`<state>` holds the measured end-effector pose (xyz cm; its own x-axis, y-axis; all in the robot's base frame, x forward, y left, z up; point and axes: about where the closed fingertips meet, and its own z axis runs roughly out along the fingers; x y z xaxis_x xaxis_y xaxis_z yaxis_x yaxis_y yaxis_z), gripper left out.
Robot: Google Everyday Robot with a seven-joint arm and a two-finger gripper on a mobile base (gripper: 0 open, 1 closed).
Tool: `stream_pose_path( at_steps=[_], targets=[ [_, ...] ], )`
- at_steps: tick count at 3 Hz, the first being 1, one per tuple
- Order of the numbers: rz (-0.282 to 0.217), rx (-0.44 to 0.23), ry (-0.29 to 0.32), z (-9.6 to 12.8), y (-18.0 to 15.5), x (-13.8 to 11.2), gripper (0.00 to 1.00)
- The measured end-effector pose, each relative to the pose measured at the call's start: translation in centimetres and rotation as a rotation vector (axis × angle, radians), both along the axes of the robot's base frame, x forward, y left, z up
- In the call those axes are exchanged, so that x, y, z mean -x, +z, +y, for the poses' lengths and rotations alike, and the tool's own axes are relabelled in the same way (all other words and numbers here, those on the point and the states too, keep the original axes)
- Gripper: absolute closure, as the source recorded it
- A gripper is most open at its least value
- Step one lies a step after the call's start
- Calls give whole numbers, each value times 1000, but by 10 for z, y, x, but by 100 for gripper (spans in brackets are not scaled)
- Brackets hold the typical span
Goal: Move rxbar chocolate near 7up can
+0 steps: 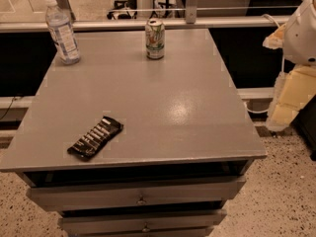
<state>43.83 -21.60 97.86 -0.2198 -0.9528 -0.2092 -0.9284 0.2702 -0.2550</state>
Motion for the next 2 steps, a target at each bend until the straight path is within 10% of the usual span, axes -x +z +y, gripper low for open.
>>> stream_pose_path(
  at_steps=[2],
  targets=[
    [-8, -38, 64, 24, -8, -14, 0]
  ],
)
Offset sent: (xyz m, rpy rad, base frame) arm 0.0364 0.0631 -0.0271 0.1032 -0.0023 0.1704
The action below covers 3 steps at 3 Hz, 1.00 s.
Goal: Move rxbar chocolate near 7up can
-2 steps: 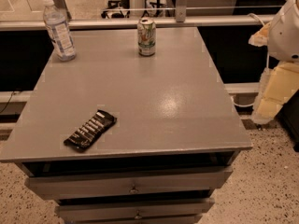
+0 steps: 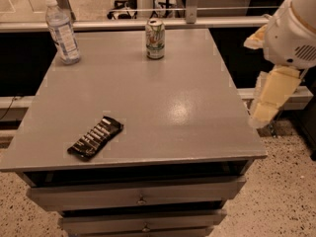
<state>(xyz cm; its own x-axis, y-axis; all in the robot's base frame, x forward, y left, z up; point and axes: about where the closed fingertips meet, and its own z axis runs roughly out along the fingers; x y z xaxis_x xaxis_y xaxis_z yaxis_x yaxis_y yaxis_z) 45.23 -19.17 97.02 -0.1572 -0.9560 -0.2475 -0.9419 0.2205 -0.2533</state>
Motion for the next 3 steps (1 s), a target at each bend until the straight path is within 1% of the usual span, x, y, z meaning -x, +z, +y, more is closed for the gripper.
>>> stream_pose_path(
  at_steps=[1, 2, 3],
  targets=[
    [21, -96, 111, 52, -25, -25, 0],
    [66, -254, 267, 132, -63, -45, 0],
    [87, -356, 348, 184, -84, -48, 0]
  ],
)
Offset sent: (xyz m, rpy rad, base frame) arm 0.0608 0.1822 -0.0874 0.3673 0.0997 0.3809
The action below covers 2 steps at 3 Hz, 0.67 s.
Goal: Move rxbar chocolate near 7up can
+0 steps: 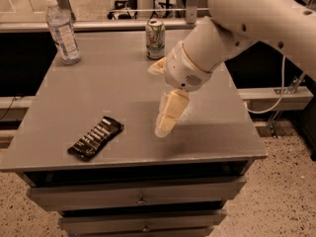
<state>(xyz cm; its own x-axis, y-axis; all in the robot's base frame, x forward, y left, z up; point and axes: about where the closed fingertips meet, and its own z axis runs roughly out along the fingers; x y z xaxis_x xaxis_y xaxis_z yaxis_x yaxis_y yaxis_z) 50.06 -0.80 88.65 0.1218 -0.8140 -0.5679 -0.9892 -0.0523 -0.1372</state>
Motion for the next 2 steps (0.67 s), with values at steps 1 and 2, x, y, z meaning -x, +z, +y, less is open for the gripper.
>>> stream_pose_path(
  at_steps=[1, 2],
  targets=[
    [2, -15, 0, 8, -5, -2, 0],
    [5, -36, 1, 19, -12, -5, 0]
  ],
)
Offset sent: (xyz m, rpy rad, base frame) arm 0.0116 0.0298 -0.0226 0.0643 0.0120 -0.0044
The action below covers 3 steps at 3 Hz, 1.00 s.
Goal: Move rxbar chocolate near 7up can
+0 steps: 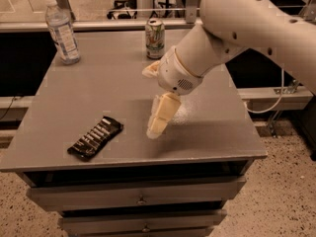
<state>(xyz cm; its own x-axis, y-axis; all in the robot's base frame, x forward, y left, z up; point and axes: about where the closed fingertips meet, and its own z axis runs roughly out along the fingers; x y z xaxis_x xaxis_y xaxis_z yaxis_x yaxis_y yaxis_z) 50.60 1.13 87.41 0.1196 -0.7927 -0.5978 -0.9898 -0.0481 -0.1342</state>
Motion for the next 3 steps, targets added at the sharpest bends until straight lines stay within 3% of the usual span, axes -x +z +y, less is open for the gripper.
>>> stream_pose_path(
  at_steps=[2, 3],
  targets=[
    [5, -100, 46, 58, -30, -13, 0],
    [25, -162, 70, 84, -36, -1, 0]
  ],
)
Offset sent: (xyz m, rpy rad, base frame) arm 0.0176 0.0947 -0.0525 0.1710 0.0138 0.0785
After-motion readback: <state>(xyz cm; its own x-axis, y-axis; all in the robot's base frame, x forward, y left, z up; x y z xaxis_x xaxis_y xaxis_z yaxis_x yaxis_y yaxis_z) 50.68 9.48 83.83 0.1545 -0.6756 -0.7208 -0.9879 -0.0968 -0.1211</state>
